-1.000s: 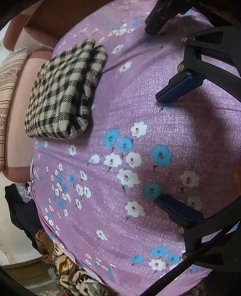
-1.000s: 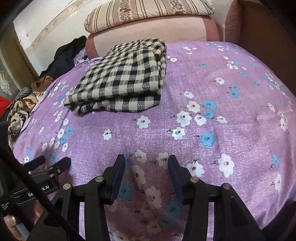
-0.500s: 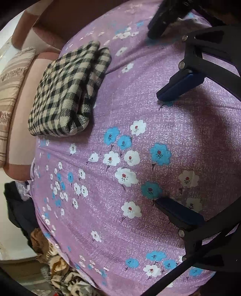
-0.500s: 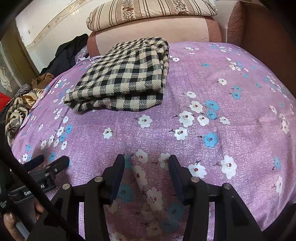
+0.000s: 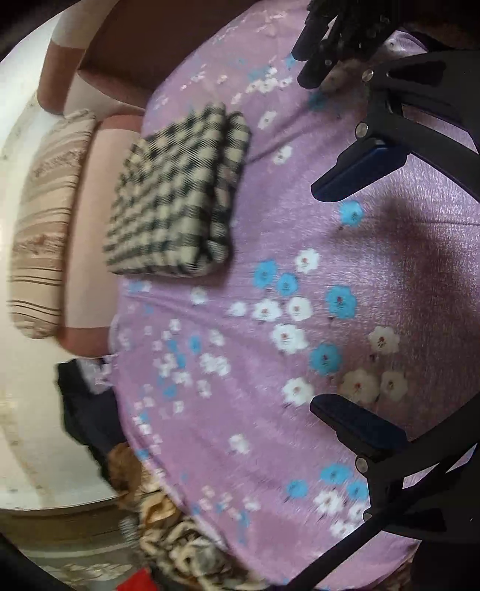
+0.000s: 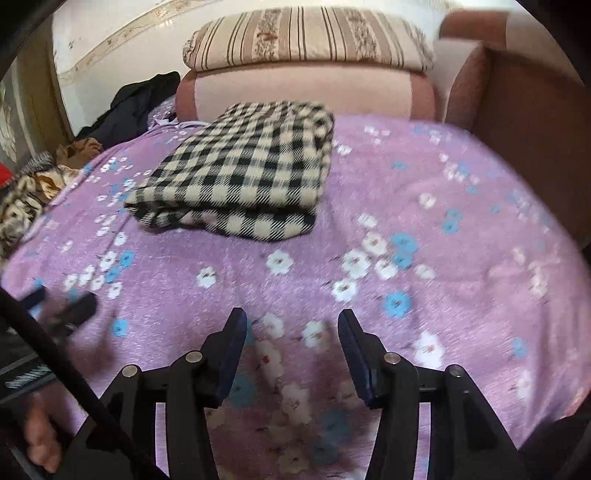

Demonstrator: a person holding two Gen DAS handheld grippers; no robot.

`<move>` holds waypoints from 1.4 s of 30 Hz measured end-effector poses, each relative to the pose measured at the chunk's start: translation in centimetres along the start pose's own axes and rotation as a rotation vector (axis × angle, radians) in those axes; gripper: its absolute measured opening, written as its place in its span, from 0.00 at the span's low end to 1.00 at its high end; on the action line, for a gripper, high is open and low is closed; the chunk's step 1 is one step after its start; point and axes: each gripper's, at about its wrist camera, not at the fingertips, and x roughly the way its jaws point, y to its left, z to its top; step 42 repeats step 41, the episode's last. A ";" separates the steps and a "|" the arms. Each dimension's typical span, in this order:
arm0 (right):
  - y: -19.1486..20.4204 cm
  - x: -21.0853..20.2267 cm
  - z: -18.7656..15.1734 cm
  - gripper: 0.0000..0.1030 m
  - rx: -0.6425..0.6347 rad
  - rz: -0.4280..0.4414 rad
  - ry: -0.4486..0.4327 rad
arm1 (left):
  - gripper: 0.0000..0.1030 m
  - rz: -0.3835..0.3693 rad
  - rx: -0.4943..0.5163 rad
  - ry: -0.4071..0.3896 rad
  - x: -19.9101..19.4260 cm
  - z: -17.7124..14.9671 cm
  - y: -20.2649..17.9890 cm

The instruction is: Fold large clothes

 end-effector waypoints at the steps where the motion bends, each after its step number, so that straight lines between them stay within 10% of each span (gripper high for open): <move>1: 0.2 -0.1 0.1 0.55 -0.019 -0.029 -0.009 | 1.00 -0.002 0.005 -0.011 -0.4 0.1 -0.1; 11: 1.7 -0.1 0.1 0.60 -0.109 -0.157 -0.014 | 1.00 -0.031 0.021 0.023 -0.8 0.0 -1.2; 42: 0.9 0.2 0.1 0.62 -0.054 -0.142 0.016 | 1.00 -0.015 0.005 0.097 0.7 -0.4 -0.9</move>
